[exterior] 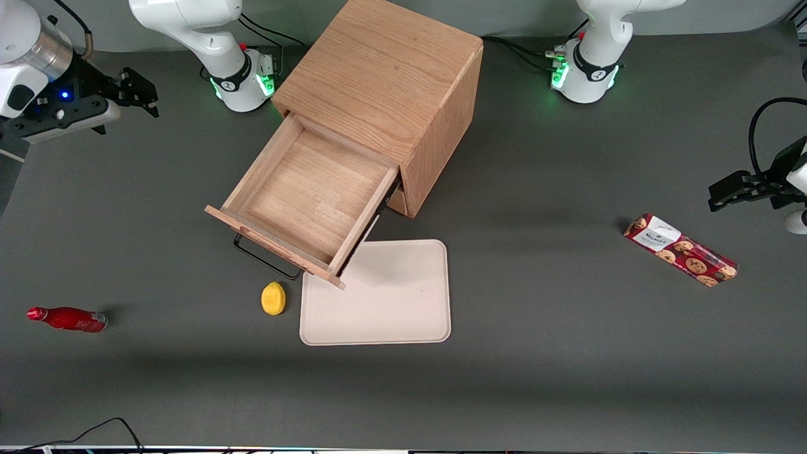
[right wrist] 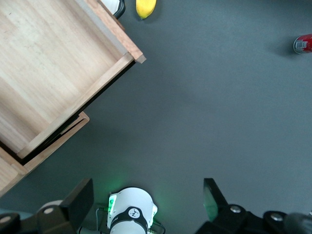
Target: Open upper drawer
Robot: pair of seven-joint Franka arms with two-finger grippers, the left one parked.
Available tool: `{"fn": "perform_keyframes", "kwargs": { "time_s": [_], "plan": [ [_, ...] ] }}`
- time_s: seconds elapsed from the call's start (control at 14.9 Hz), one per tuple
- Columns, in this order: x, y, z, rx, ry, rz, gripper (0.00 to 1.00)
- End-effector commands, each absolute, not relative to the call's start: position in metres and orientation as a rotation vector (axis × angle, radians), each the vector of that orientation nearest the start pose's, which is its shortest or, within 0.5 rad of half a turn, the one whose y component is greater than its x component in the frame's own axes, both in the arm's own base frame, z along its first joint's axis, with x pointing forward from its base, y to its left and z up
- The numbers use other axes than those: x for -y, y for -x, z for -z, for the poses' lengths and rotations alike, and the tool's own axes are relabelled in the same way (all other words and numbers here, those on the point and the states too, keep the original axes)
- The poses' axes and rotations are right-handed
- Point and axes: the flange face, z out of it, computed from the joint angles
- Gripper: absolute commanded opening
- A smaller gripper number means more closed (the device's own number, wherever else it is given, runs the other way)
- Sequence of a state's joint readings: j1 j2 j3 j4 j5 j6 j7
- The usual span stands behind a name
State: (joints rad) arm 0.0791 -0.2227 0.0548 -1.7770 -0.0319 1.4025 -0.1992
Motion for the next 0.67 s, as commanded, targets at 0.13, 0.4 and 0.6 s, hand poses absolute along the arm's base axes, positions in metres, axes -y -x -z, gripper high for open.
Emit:
{"fn": "perform_keyframes", "kwargs": {
  "time_s": [0.13,0.4,0.6],
  "plan": [
    [-0.06,-0.464,-0.647,0.15,3.178,-0.113,1.0],
    [-0.061,-0.463,-0.651,-0.092,3.159,-0.094,1.0],
    [-0.049,-0.47,-0.649,-0.128,3.147,-0.122,1.0]
  ]
}}
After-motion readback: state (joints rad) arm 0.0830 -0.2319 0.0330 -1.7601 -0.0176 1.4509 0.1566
